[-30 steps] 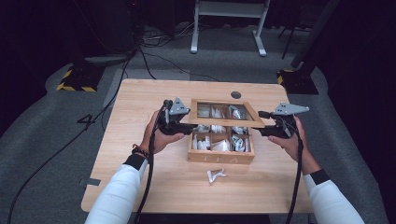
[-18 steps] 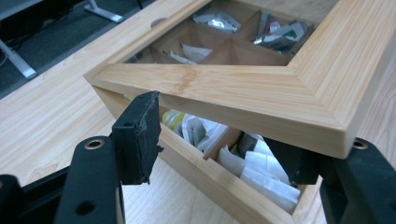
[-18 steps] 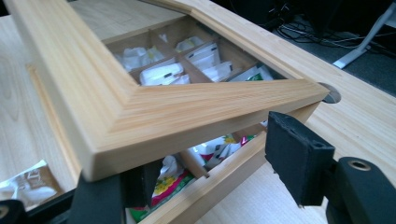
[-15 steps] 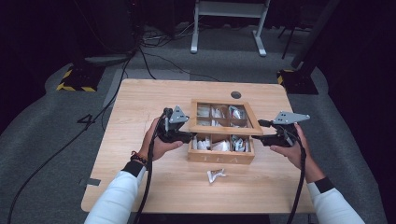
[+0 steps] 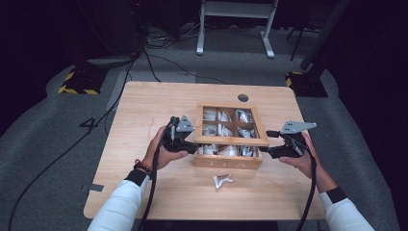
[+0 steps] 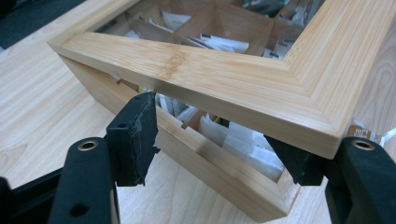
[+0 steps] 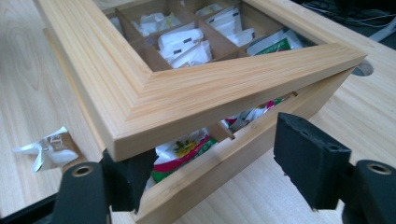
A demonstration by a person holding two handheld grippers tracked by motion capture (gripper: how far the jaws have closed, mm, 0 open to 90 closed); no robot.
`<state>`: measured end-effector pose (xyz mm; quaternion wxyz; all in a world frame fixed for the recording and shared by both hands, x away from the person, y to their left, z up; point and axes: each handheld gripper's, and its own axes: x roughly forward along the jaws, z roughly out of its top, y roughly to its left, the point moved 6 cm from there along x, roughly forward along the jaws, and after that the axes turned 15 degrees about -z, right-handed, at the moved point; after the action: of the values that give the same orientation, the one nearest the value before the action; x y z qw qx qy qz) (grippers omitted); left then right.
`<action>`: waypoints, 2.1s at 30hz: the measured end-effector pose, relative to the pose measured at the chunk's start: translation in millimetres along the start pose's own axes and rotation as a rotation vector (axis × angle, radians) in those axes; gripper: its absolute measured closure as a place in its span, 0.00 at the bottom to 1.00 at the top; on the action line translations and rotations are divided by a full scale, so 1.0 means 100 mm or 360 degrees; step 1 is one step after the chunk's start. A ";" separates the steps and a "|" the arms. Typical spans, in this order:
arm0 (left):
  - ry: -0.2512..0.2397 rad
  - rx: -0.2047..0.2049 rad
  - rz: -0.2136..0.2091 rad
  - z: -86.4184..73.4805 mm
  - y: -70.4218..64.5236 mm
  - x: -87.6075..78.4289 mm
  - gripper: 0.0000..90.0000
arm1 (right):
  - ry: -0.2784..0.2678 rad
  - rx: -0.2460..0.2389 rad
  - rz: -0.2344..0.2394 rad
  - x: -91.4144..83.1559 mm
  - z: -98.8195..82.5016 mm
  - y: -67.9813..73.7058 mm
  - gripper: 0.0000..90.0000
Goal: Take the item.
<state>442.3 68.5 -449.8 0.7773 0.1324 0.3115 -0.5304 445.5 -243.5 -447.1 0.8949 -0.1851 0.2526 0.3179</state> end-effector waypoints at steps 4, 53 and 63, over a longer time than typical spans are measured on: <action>0.0009 0.0008 -0.0035 -0.04 -0.03 0.03 0.42 | -0.0010 0.0009 0.0033 -0.02 -0.03 0.03 0.30; 0.0064 0.0046 -0.0059 -0.32 -0.35 0.07 0.30 | 0.0009 -0.0032 0.0066 -0.10 -0.25 0.27 0.50; 0.0133 0.0055 -0.0006 -0.39 -0.36 0.00 0.31 | 0.0013 -0.0083 0.0056 -0.14 -0.25 0.28 0.44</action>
<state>396.4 75.1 -475.8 0.7602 0.1674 0.3347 -0.5311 409.2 -242.4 -463.7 0.8830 -0.2051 0.2513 0.3393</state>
